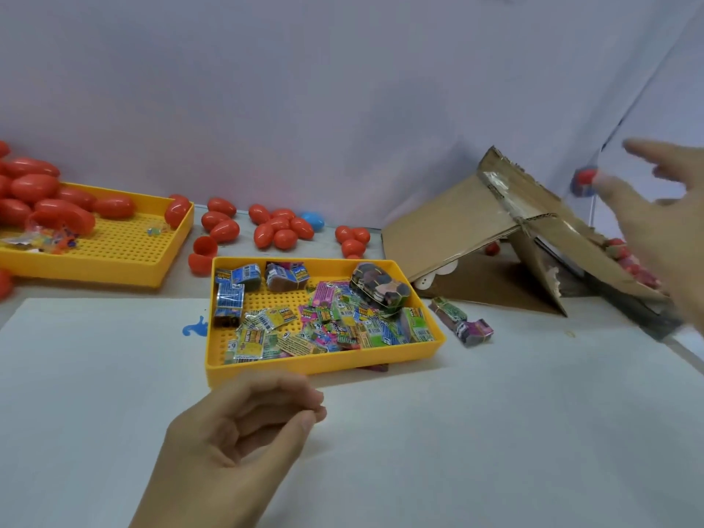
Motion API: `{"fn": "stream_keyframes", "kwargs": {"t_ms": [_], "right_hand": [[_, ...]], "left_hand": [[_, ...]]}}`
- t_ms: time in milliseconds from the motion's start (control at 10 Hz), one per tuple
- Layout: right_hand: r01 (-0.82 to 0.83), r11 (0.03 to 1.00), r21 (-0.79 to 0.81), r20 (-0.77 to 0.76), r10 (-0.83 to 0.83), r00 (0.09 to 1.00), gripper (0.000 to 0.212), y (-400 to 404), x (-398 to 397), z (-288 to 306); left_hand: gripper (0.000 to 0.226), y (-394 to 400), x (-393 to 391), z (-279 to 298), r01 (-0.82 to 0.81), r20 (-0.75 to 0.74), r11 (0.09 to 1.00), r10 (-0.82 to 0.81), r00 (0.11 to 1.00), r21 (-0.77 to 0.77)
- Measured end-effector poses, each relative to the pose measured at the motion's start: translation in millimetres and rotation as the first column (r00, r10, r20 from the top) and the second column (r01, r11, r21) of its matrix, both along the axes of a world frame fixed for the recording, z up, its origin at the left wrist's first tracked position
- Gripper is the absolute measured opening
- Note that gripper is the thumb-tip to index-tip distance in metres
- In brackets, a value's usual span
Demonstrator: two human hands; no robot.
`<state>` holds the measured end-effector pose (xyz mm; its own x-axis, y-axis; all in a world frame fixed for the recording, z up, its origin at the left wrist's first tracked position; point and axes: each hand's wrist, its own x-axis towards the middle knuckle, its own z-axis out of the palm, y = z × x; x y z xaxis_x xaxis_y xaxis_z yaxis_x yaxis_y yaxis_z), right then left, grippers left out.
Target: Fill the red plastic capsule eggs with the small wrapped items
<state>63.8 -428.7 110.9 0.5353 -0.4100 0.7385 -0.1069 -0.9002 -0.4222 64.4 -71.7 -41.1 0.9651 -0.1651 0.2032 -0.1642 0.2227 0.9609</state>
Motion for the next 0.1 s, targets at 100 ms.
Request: {"fn": "stream_keyframes", "kwargs": {"t_ms": [100], "right_hand": [[-0.113,0.992,0.057,0.1,0.107,0.989,0.029,11.8,-2.2,-14.6]], "left_hand": [[0.029,0.7,0.1,0.3,-0.006,-0.042,0.999,0.008,0.999,0.04]]}}
